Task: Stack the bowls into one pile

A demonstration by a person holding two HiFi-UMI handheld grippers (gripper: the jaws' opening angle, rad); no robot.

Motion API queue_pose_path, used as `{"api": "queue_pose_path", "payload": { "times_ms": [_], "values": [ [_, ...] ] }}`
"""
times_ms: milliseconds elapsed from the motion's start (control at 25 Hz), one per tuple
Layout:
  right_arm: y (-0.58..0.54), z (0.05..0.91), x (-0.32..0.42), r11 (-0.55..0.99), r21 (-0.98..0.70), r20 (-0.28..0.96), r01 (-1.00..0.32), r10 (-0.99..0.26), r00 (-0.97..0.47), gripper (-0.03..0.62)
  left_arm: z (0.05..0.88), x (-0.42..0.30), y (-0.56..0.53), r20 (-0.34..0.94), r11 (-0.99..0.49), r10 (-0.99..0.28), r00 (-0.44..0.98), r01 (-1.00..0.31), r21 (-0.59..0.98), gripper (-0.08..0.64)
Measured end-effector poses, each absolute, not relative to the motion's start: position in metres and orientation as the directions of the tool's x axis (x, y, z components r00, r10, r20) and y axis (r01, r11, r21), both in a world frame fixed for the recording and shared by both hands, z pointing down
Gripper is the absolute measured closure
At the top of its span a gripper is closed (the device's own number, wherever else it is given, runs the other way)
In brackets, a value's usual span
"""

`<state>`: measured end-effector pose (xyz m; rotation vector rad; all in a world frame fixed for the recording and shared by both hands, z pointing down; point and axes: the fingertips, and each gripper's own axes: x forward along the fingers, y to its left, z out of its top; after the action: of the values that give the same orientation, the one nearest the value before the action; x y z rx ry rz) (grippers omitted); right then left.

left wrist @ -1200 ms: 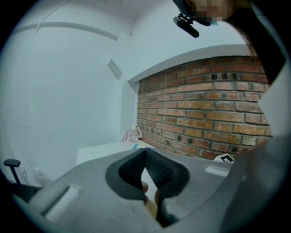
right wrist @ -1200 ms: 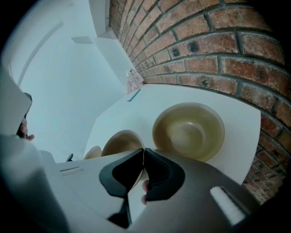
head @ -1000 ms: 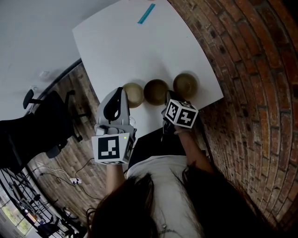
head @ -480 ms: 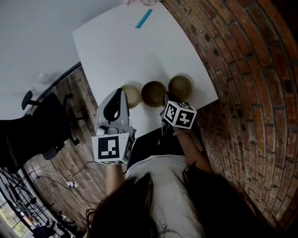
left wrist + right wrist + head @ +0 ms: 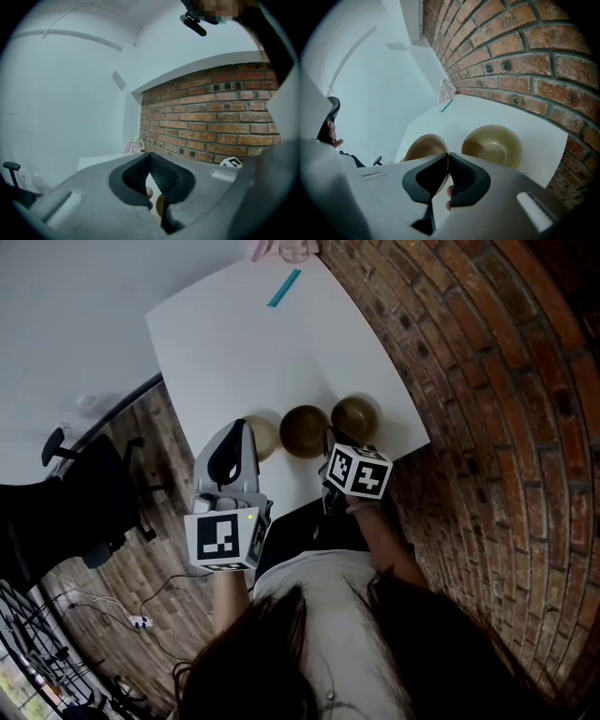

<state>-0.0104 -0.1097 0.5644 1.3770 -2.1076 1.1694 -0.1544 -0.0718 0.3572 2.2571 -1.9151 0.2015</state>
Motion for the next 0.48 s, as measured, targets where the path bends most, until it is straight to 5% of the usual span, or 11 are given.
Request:
{"api": "queue_pose_path", "payload": {
  "times_ms": [480],
  "values": [
    [-0.114, 0.549, 0.003, 0.185, -0.437, 0.654, -0.880, -0.606, -0.453, 0.575, 0.343, -0.154, -0.064, 0.178, -0.143, -0.973, 0.149, -0.989, 0.044, 0.560]
  ]
}}
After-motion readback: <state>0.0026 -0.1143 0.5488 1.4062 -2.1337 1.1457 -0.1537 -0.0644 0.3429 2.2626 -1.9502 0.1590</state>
